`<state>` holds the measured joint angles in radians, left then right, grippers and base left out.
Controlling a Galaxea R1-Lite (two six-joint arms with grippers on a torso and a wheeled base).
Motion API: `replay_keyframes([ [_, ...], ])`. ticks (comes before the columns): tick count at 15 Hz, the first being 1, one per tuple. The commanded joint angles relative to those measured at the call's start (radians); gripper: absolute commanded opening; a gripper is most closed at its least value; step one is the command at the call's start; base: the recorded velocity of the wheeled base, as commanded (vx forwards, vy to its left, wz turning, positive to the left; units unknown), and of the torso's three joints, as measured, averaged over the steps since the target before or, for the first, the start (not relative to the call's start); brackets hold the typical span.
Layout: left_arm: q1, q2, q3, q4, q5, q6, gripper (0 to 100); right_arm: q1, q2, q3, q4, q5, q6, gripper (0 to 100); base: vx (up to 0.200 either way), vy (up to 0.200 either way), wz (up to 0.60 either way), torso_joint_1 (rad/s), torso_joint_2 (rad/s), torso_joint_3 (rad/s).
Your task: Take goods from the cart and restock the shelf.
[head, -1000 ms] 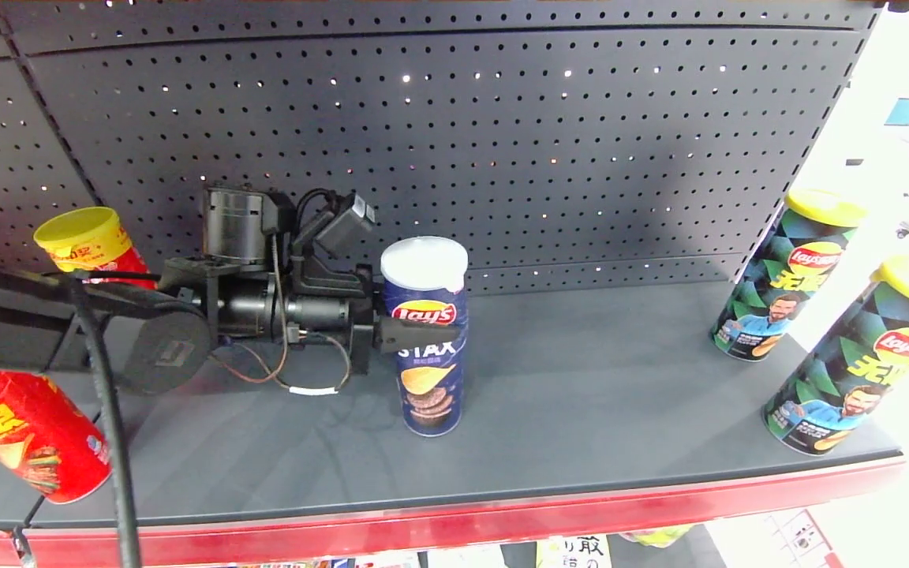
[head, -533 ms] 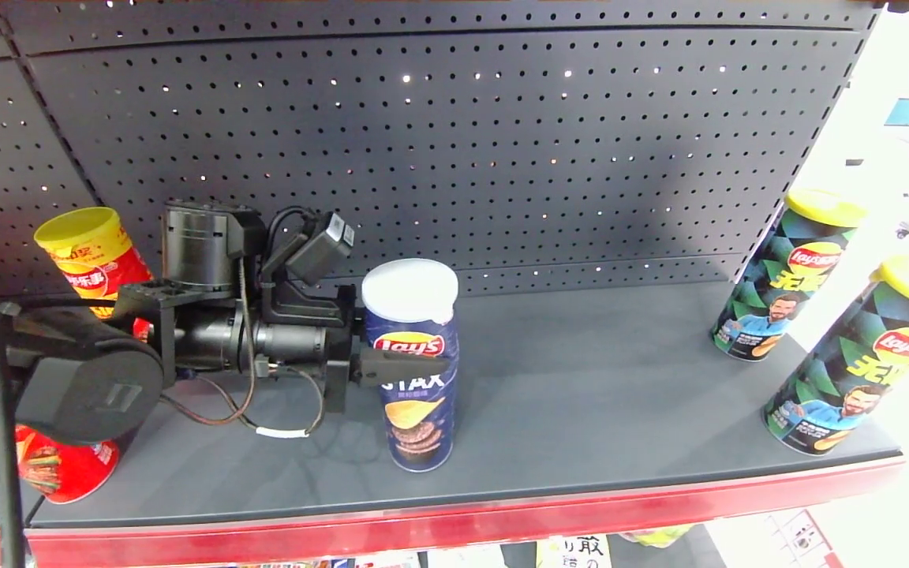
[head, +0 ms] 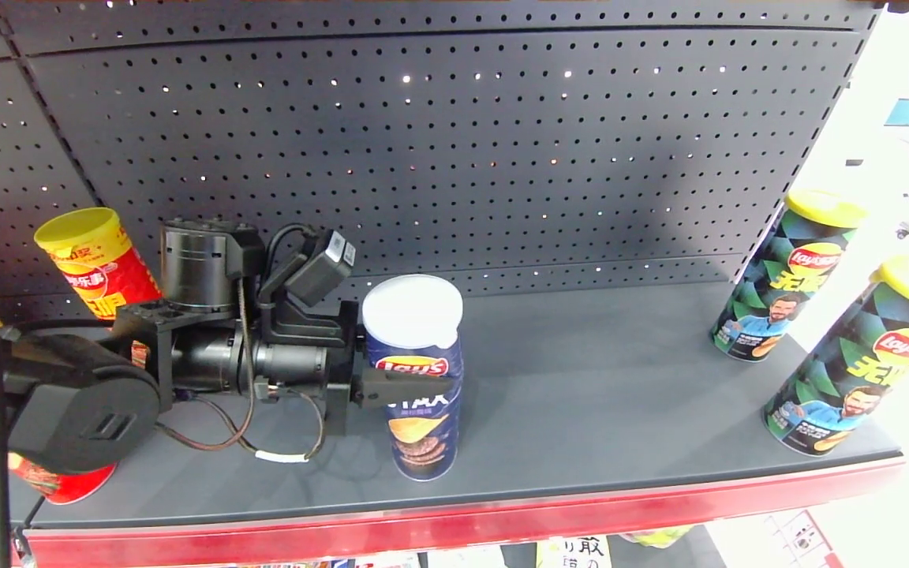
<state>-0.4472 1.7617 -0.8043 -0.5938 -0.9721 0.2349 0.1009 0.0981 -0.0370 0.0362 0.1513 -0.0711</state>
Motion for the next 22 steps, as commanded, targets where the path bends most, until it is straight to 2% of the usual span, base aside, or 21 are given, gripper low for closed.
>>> replay_keyframes([
  [1, -0.004, -0.007, 0.008, 0.006, 0.001, -0.003, 0, 0.000, 0.002, -0.001, 0.001, 0.001, 0.001, 0, 0.000, 0.000, 0.00, 0.000, 0.00, 0.000],
  [4, -0.005, -0.027, 0.022, 0.008, 0.001, -0.025, 0, 0.000, 0.002, 0.000, 0.001, 0.001, 0.001, 0, 0.000, 0.000, 0.00, 0.000, 0.00, 0.000],
  [9, -0.005, -0.050, 0.060, 0.008, 0.001, -0.026, 0, 0.000, 0.002, 0.000, 0.001, 0.001, 0.001, 0, 0.000, 0.000, 0.00, 0.000, 0.00, 0.000],
  [19, -0.007, -0.048, 0.069, 0.005, 0.009, -0.020, 0, 0.000, 0.002, -0.001, 0.001, 0.001, -0.001, 0, 0.000, 0.000, 0.00, 0.000, 0.00, 0.000],
  [20, -0.005, -0.048, 0.068, 0.005, 0.013, -0.019, 100, 0.000, 0.002, -0.001, 0.001, 0.001, -0.001, 0, 0.000, 0.000, 0.00, 0.000, 0.00, 0.000],
  [22, -0.005, -0.056, 0.071, 0.006, 0.018, -0.019, 100, 0.000, 0.002, 0.000, 0.001, 0.001, -0.001, 0, 0.000, 0.000, 0.00, 0.000, 0.00, 0.000],
])
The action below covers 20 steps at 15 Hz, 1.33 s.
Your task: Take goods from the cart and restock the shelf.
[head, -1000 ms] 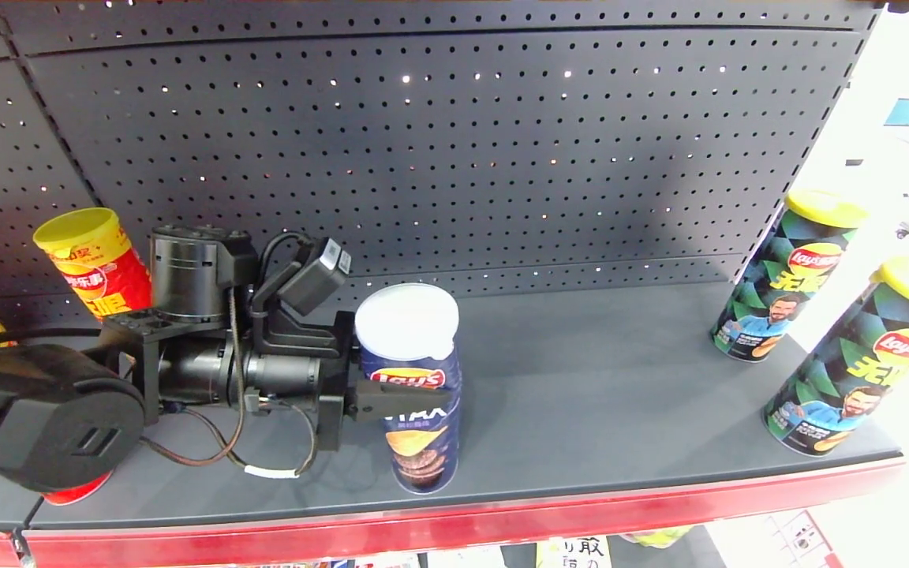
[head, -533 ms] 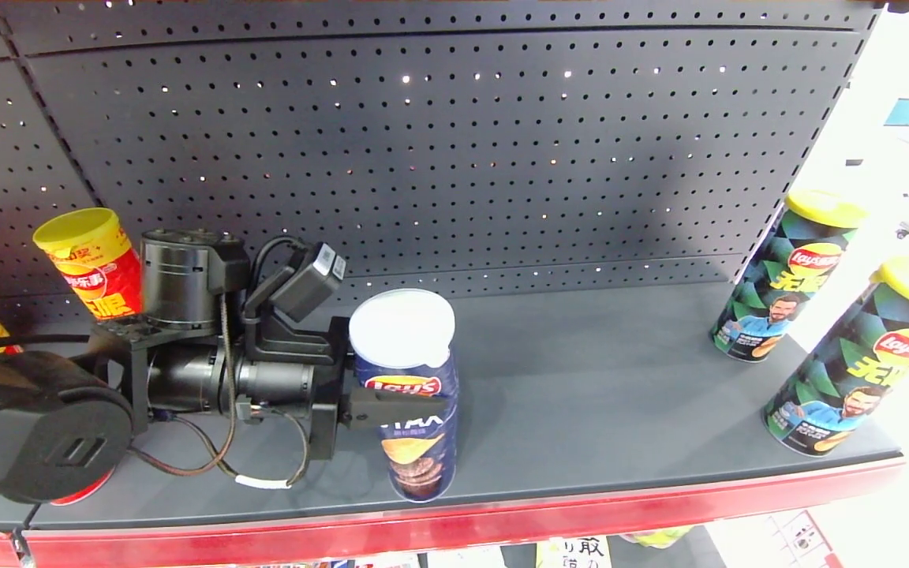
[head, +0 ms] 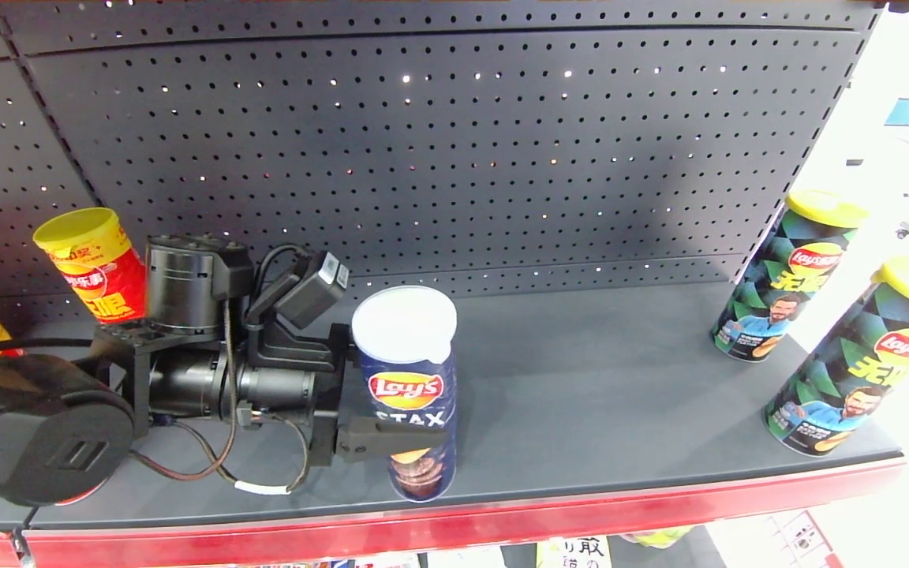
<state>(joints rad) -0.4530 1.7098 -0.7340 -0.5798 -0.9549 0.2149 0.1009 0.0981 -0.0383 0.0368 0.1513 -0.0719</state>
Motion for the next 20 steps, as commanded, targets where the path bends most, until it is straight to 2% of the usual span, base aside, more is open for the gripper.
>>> replay_keyframes([
  [1, 0.002, -0.016, 0.015, -0.008, 0.002, 0.000, 100, 0.000, 0.002, 0.001, 0.000, 0.001, 0.000, 0, 0.000, 0.000, 0.00, 0.000, 0.00, 0.000],
  [2, 0.005, -0.019, 0.019, -0.008, 0.002, 0.000, 100, 0.000, 0.002, 0.000, 0.000, 0.001, 0.000, 0, 0.000, 0.000, 0.00, 0.000, 0.00, 0.000],
  [4, 0.027, -0.084, 0.107, -0.009, 0.021, 0.001, 100, 0.000, 0.002, 0.000, 0.000, 0.001, 0.001, 0, 0.000, 0.000, 0.00, 0.000, 0.00, 0.000],
  [5, 0.027, -0.087, 0.110, -0.009, 0.022, 0.001, 100, 0.000, 0.002, 0.000, 0.000, 0.001, 0.001, 0, 0.000, 0.000, 0.00, 0.000, 0.00, 0.000],
  [6, 0.050, -0.142, 0.159, -0.008, 0.042, -0.002, 100, 0.000, 0.002, 0.001, 0.000, 0.001, 0.006, 0, 0.000, 0.000, 0.00, 0.000, 0.00, 0.000],
  [8, 0.106, -0.256, 0.260, -0.008, 0.042, -0.006, 100, 0.000, 0.003, 0.000, 0.000, 0.002, 0.004, 0, 0.000, 0.000, 0.00, 0.000, 0.00, 0.000],
  [9, 0.117, -0.283, 0.282, -0.008, 0.042, -0.006, 100, 0.000, 0.006, -0.002, 0.002, 0.004, 0.003, 0, 0.000, 0.000, 0.00, 0.000, 0.00, 0.000],
  [11, 0.168, -0.403, 0.358, -0.008, 0.051, 0.000, 100, 0.016, 0.098, -0.091, 0.012, 0.039, -0.003, 0, 0.000, 0.000, 0.00, 0.000, 0.00, 0.000],
  [12, 0.177, -0.460, 0.387, -0.005, 0.068, -0.008, 100, 0.016, 0.193, -0.157, 0.012, 0.042, -0.011, 0, 0.000, 0.000, 0.00, 0.000, 0.00, 0.000],
  [14, 0.177, -0.545, 0.423, -0.002, 0.096, -0.049, 100, 0.034, 0.387, -0.301, 0.003, 0.056, -0.025, 0, 0.000, 0.000, 0.00, 0.000, 0.00, 0.000],
  [15, 0.177, -0.613, 0.441, 0.001, 0.128, -0.100, 100, 0.094, 0.534, -0.422, 0.003, 0.096, -0.032, 0, 0.000, 0.000, 0.00, 0.000, 0.00, 0.000],
  [18, 0.177, -0.690, 0.478, 0.015, 0.177, -0.112, 100, 0.318, 0.767, -0.568, 0.002, 0.133, -0.035, 0, 0.000, 0.000, 0.00, 0.000, 0.00, 0.000],
  [20, 0.177, -0.720, 0.473, 0.046, 0.194, -0.112, 100, 0.375, 0.928, -0.632, -0.038, 0.134, -0.031, 0, 0.000, 0.000, 0.00, 0.000, 0.00, 0.000],
])
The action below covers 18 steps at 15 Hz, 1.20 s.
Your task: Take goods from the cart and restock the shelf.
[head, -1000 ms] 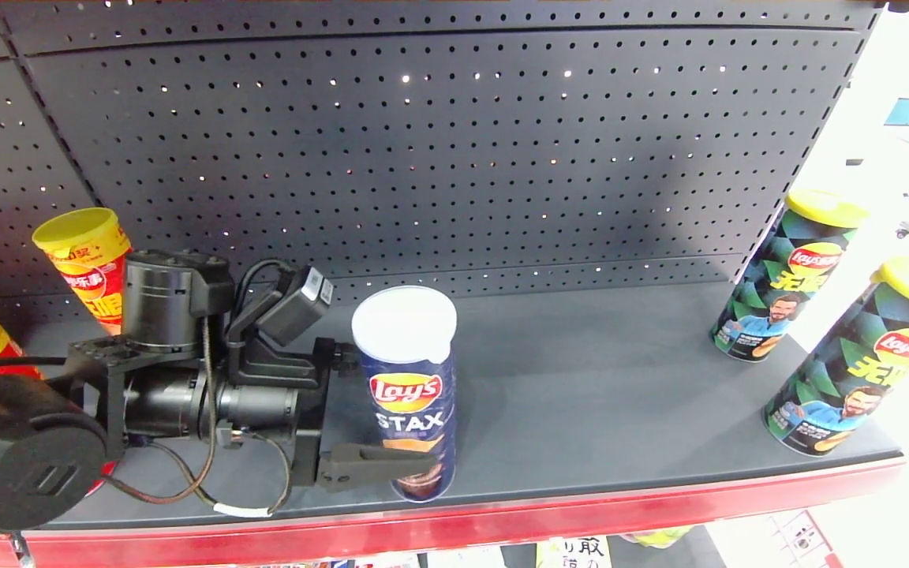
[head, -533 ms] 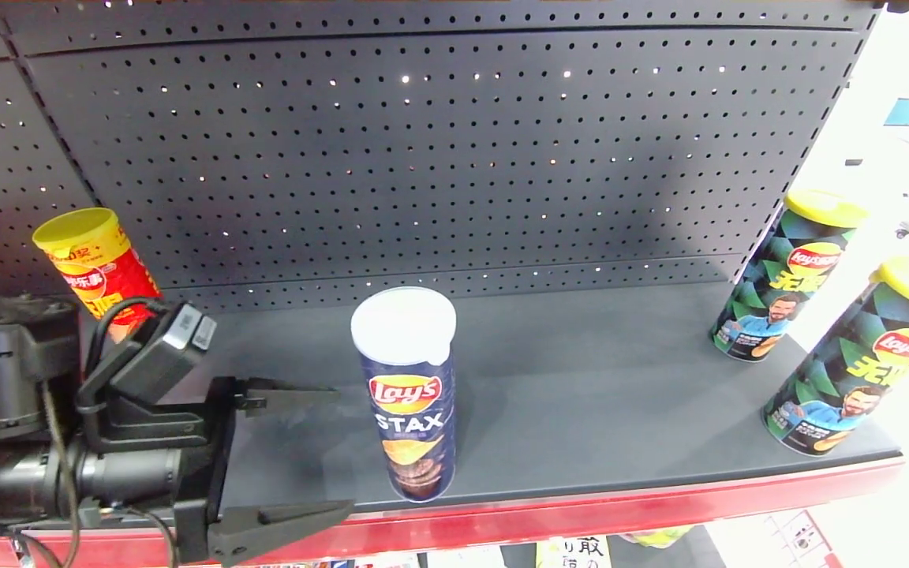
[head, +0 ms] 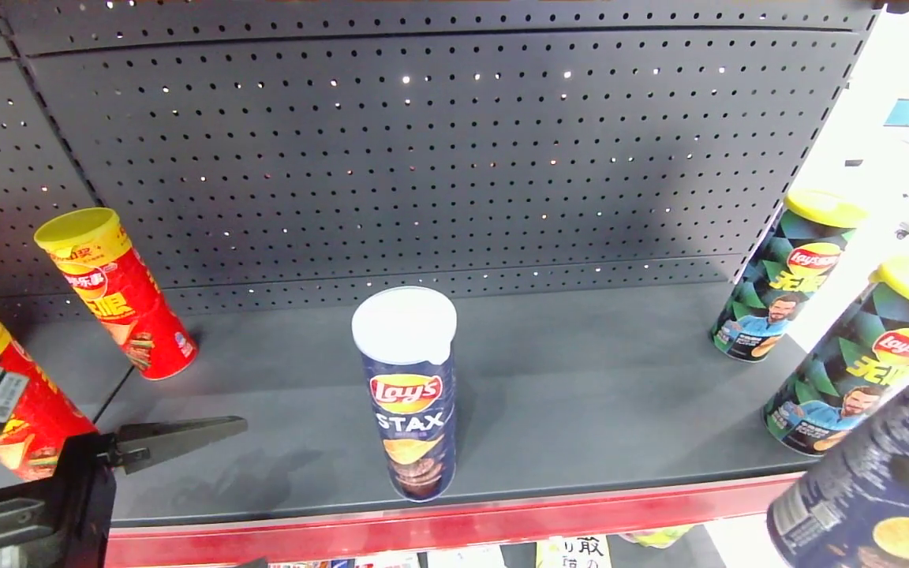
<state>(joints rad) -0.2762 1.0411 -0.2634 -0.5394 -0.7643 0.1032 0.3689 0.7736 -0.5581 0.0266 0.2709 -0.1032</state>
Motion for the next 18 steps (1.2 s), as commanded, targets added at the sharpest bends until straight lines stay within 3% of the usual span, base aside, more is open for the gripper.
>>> replay_keyframes([
  [1, 0.000, -0.061, 0.001, 0.015, 0.011, 0.000, 100, 0.107, 0.300, -0.128, -0.063, 0.018, 0.000, 0, 0.000, 0.000, 0.00, 0.000, 0.00, 0.000],
  [4, 0.000, -0.099, -0.004, 0.058, 0.029, 0.000, 100, 0.108, 0.570, -0.260, -0.257, 0.056, 0.039, 0, 0.000, 0.000, 0.00, 0.000, 0.00, 0.000],
  [7, -0.001, -0.099, -0.013, 0.064, 0.062, 0.000, 100, 0.116, 0.760, -0.437, -0.281, 0.083, 0.033, 0, 0.000, 0.000, 0.00, 0.000, 0.00, 0.000],
  [12, -0.003, -0.098, -0.017, 0.067, 0.065, 0.000, 100, 0.217, 0.918, -0.546, -0.333, 0.077, 0.028, 0, 0.000, 0.000, 0.00, 0.000, 0.00, 0.000],
  [18, -0.003, -0.096, -0.016, 0.067, 0.066, 0.000, 100, 0.234, 1.050, -0.651, -0.333, 0.080, -0.018, 0, 0.000, 0.000, 0.00, 0.000, 0.00, 0.000],
])
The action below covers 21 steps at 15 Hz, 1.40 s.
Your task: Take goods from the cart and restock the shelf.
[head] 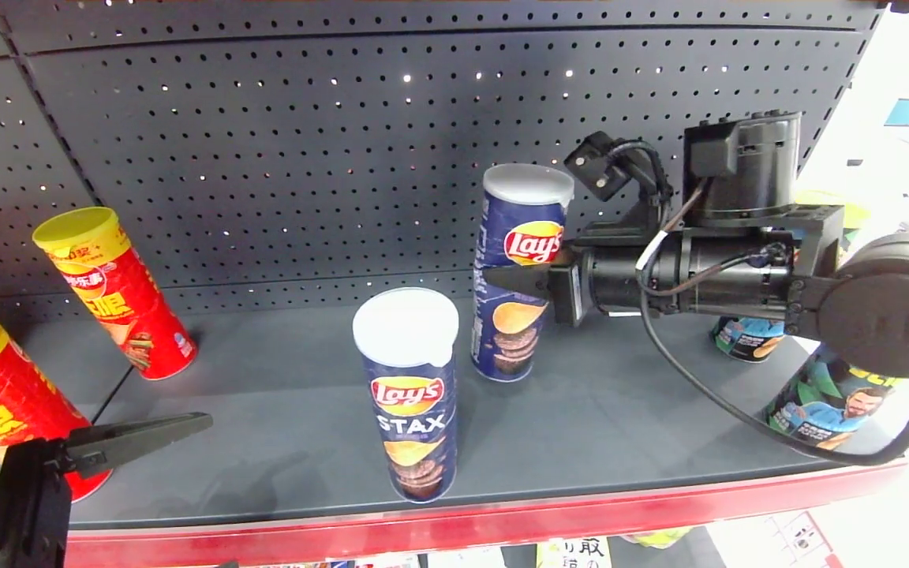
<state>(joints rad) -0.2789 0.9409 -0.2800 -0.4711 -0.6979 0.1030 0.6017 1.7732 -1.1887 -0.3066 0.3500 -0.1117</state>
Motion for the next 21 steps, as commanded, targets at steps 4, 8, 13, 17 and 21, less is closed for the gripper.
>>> replay_keyframes([
  [4, 0.000, -0.014, -0.018, 0.061, 0.011, 0.000, 100, 0.001, 0.160, -0.071, -0.091, 0.007, -0.006, 0, 0.000, 0.000, 0.00, 0.000, 0.00, 0.000],
  [8, 0.000, -0.016, -0.016, 0.066, 0.014, 0.000, 100, 0.023, 0.206, -0.094, -0.094, 0.000, -0.009, 0, 0.000, 0.000, 0.00, 0.000, 0.00, 0.000],
  [13, 0.000, -0.016, -0.010, 0.068, 0.014, -0.002, 100, 0.032, 0.246, -0.141, -0.094, 0.003, -0.009, 0, 0.000, 0.000, 0.00, 0.000, 0.00, 0.000],
  [17, 0.001, -0.024, -0.007, 0.074, 0.015, -0.006, 100, 0.036, 0.275, -0.175, -0.094, 0.000, -0.011, 0, 0.000, 0.000, 0.00, 0.000, 0.00, 0.000],
  [21, 0.001, -0.040, -0.004, 0.078, 0.023, -0.028, 100, 0.036, 0.287, -0.178, -0.095, 0.000, -0.011, 0, 0.000, 0.000, 0.00, 0.000, 0.00, 0.000],
])
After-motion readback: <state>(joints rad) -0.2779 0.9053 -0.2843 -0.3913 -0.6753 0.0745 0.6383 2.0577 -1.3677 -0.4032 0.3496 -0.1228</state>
